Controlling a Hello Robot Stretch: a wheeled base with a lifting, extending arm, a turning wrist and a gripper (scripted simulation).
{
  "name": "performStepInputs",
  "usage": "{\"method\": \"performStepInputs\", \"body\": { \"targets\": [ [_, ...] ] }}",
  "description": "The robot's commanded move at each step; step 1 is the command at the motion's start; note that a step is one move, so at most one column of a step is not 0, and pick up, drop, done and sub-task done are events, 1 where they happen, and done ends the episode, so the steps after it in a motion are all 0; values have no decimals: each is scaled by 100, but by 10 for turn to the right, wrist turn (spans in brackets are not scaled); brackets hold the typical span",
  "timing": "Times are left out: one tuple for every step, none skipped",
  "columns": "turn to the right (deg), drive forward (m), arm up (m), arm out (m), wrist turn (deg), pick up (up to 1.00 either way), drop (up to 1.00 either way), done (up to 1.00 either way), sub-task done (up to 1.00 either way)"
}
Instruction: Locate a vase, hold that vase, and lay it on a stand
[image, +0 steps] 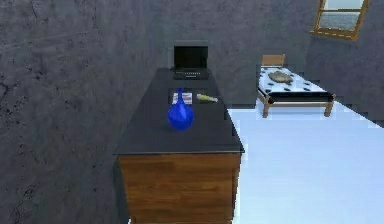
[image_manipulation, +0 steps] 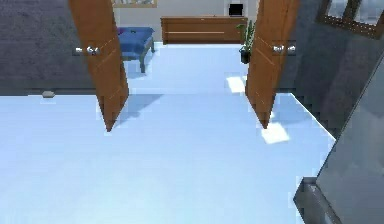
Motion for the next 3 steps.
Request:
{"method": "performStepInputs", "body": {
  "targets": [
    [-450, 0, 0, 0, 0, 0, 0, 0, 0],
    [-450, 0, 0, 0, 0, 0, 0, 0, 0],
    [450, 0, 0, 0, 0, 0, 0, 0, 0]
  ]
}}
